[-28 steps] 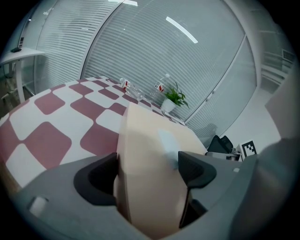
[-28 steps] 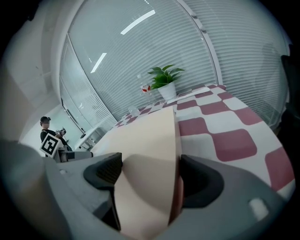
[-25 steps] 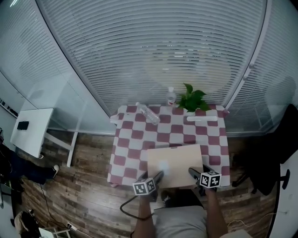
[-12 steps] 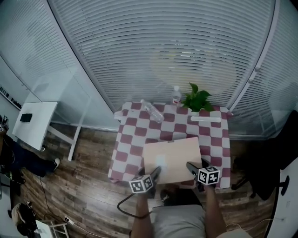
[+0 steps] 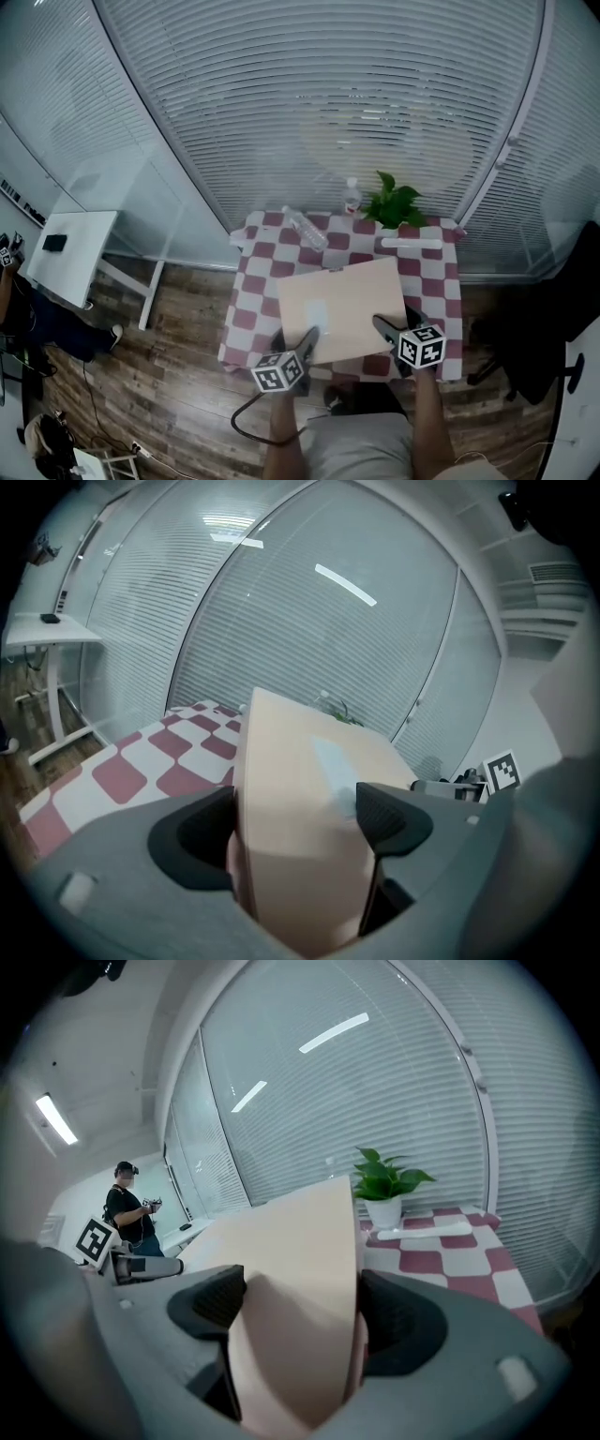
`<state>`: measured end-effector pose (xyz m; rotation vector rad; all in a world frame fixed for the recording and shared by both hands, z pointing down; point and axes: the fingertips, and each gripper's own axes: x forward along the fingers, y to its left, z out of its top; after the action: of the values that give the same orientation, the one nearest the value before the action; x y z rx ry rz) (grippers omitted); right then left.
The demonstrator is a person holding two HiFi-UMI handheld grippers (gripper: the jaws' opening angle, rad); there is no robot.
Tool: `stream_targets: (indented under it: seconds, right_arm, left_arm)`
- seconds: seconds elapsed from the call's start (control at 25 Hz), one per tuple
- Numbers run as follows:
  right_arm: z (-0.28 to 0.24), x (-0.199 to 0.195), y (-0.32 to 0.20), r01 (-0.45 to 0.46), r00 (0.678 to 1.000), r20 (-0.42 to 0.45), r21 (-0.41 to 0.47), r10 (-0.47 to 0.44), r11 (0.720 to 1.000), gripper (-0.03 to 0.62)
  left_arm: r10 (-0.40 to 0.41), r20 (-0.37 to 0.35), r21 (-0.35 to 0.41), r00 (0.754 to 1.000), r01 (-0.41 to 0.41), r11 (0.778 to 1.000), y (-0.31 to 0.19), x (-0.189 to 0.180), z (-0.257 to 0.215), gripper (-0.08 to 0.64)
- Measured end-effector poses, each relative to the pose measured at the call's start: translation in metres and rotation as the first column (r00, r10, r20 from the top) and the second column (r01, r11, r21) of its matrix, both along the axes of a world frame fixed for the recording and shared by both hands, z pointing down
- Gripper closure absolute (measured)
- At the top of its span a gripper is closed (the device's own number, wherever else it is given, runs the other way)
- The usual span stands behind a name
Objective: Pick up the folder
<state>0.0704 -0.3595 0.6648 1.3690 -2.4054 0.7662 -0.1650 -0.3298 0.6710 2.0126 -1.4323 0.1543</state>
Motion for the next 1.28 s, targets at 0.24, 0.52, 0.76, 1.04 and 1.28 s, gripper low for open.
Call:
stream_targets:
  seconds: [0.24, 0.52, 0.76, 1.04, 1.28]
  right_arm:
    - [-0.044, -0.002, -0.014, 0.008, 1.0, -0.013, 0.098, -0.007, 0.995, 0.201]
    - [-0.093, -0.001, -0.022, -0.007, 1.0, 0.017, 0.223, 0.003, 0.975, 0.201]
    - [-0.122, 0.01, -0.021, -0.046, 0.998, 0.064, 0.322, 0.026, 0.946, 0.202]
    - [-0.151, 0.024, -0.019, -0.087, 0.995, 0.072, 0.391, 0.064, 0.916, 0.202]
    - [-0.157, 0.032, -0.012, -0.105, 0.994, 0.039, 0.405, 0.097, 0.908, 0.204]
  left_arm:
    - [-0.011, 0.007, 0.095, 1.0, 0.01, 0.995, -0.013, -0.001, -0.039, 0.16]
    - [-0.007, 0.036, 0.218, 0.999, -0.002, 0.976, -0.025, -0.001, -0.091, 0.16]
    - [0.008, 0.091, 0.312, 0.996, -0.036, 0.949, -0.03, 0.008, -0.129, 0.16]
    - [0.033, 0.105, 0.383, 0.994, -0.071, 0.921, -0.037, 0.021, -0.159, 0.16]
    - [0.054, 0.099, 0.388, 0.994, -0.089, 0.917, -0.036, 0.03, -0.16, 0.16]
